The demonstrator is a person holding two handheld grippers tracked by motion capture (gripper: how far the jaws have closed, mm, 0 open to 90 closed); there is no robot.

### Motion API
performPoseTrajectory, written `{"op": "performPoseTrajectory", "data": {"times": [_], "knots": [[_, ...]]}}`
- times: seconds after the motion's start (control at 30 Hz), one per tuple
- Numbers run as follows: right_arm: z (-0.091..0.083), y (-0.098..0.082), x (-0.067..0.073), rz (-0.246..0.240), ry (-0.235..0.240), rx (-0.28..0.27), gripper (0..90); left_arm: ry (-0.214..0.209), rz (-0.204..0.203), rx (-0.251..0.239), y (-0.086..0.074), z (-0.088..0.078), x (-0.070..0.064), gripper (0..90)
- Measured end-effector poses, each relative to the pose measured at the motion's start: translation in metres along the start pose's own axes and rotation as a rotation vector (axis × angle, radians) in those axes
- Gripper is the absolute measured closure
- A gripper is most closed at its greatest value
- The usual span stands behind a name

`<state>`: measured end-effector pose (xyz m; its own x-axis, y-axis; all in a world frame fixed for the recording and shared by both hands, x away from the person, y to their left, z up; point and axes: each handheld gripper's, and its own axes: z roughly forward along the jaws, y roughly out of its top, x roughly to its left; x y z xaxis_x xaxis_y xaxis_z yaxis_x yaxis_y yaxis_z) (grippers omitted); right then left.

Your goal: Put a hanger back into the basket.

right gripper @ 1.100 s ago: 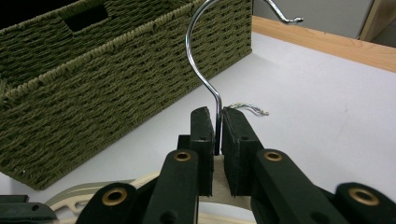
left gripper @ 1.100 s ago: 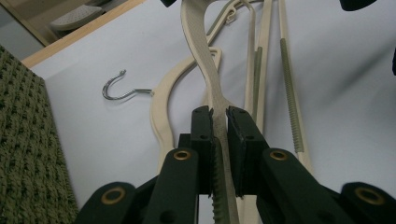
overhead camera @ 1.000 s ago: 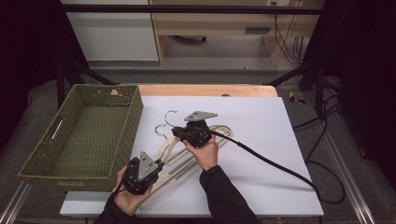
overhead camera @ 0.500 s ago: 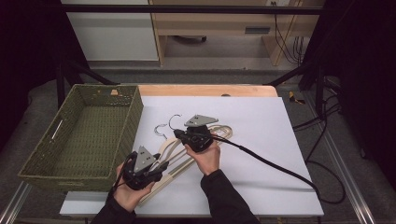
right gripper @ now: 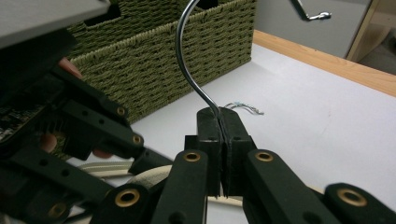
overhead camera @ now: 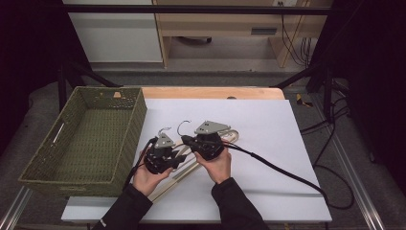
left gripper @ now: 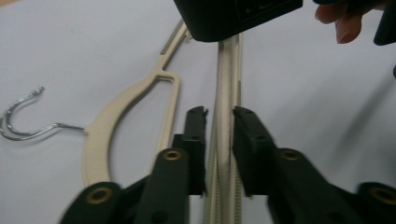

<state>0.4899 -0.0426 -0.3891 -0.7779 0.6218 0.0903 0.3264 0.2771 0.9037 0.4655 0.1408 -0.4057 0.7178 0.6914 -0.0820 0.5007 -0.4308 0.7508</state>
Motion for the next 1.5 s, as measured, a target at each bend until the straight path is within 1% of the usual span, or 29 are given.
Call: {"op": "performPoseTrajectory", "data": {"times": [0.03, 0.13, 0.17, 0.23, 0.33, 0.37, 0.4, 0.47, 0.57, 0.63, 0.67, 0.7, 0.73, 0.77, 0.8, 0.83, 0.93, 0.97, 1.0, 1.07, 1.17, 1.2, 1.23, 1.3, 1.33, 1.37, 1.4, 1.43, 1.5], "knots": [[-0.001, 0.0, 0.0, -0.002, -0.001, -0.001, 88.9, 0.006, -0.008, -0.003, 0.0, -0.001, -0.001, 82.1], [-0.003, -0.001, 0.001, -0.003, 0.0, -0.004, 88.6, 0.004, -0.02, -0.005, 0.0, -0.002, -0.003, 83.6], [-0.005, -0.001, 0.002, -0.011, 0.001, -0.005, 88.2, 0.001, -0.024, -0.013, -0.001, -0.003, -0.005, 83.9], [-0.01, -0.001, 0.003, -0.022, 0.006, -0.003, 86.8, -0.001, -0.01, -0.026, -0.001, -0.004, -0.009, 84.5], [-0.016, 0.0, 0.005, -0.032, 0.012, -0.01, 83.4, -0.009, -0.004, -0.039, -0.001, -0.007, -0.014, 85.2], [-0.025, -0.001, 0.007, -0.052, 0.014, -0.024, 78.9, -0.006, 0.011, -0.054, -0.001, -0.011, -0.019, 85.3], [-0.031, -0.001, 0.007, -0.055, 0.023, -0.036, 77.1, -0.007, 0.013, -0.062, -0.001, -0.013, -0.02, 85.4], [-0.045, -0.002, 0.005, -0.045, 0.044, -0.063, 70.9, -0.003, 0.016, -0.07, 0.0, -0.016, -0.022, 85.5], [-0.066, -0.005, 0.002, -0.033, 0.059, -0.099, 62.8, 0.005, 0.028, -0.111, 0.004, -0.03, -0.029, 85.5], [-0.079, -0.007, -0.001, -0.033, 0.057, -0.124, 56.8, 0.003, 0.036, -0.131, 0.007, -0.038, -0.03, 85.5], [-0.079, -0.007, -0.001, -0.033, 0.057, -0.124, 56.8, 0.003, 0.036, -0.131, 0.007, -0.038, -0.03, 85.5], [-0.092, -0.01, -0.005, -0.032, 0.052, -0.161, 48.5, 0.008, 0.044, -0.149, 0.01, -0.046, -0.031, 85.5], [-0.098, -0.011, -0.006, -0.023, 0.042, -0.172, 44.2, 0.008, 0.044, -0.149, 0.01, -0.046, -0.031, 85.5], [-0.104, -0.013, -0.009, -0.021, 0.029, -0.186, 38.3, 0.02, 0.059, -0.16, 0.013, -0.055, -0.031, 85.5], [-0.109, -0.014, -0.011, -0.014, 0.017, -0.197, 33.1, 0.026, 0.063, -0.167, 0.015, -0.06, -0.03, 85.5], [-0.113, -0.016, -0.014, -0.012, 0.007, -0.205, 28.6, 0.031, 0.066, -0.173, 0.017, -0.065, -0.028, 85.5], [-0.123, -0.023, -0.022, 0.001, -0.02, -0.198, 19.6, 0.043, 0.078, -0.194, 0.024, -0.082, -0.022, 85.5], [-0.126, -0.025, -0.025, 0.011, -0.024, -0.198, 18.2, 0.046, 0.081, -0.201, 0.026, -0.088, -0.019, 85.5], [-0.126, -0.025, -0.025, 0.011, -0.024, -0.198, 18.2, 0.046, 0.081, -0.201, 0.026, -0.088, -0.019, 85.5], [-0.133, -0.032, -0.033, 0.026, -0.046, -0.191, 15.2, 0.058, 0.091, -0.225, 0.033, -0.105, -0.011, 85.5], [-0.14, -0.039, -0.039, 0.047, -0.065, -0.186, 13.3, 0.064, 0.097, -0.242, 0.039, -0.122, 0.0, 85.5], [-0.14, -0.039, -0.039, 0.047, -0.065, -0.186, 13.3, 0.064, 0.097, -0.242, 0.039, -0.122, 0.0, 85.5], [-0.143, -0.043, -0.042, 0.057, -0.08, -0.177, 11.8, 0.068, 0.095, -0.254, 0.043, -0.132, 0.009, 85.5], [-0.146, -0.047, -0.045, 0.061, -0.085, -0.17, 10.4, 0.072, 0.097, -0.265, 0.047, -0.141, 0.02, 85.5], [-0.147, -0.048, -0.046, 0.059, -0.092, -0.168, 9.9, 0.072, 0.097, -0.265, 0.047, -0.141, 0.02, 85.5], [-0.148, -0.049, -0.047, 0.061, -0.098, -0.165, 9.3, 0.08, 0.088, -0.28, 0.049, -0.15, 0.031, 85.5], [-0.148, -0.049, -0.047, 0.061, -0.098, -0.165, 9.3, 0.08, 0.088, -0.28, 0.049, -0.15, 0.031, 85.5], [-0.151, -0.05, -0.049, 0.063, -0.104, -0.164, 8.7, 0.089, 0.079, -0.291, 0.052, -0.16, 0.042, 85.6], [-0.153, -0.051, -0.051, 0.067, -0.111, -0.165, 8.6, 0.103, 0.073, -0.297, 0.054, -0.17, 0.053, 85.6]]}}
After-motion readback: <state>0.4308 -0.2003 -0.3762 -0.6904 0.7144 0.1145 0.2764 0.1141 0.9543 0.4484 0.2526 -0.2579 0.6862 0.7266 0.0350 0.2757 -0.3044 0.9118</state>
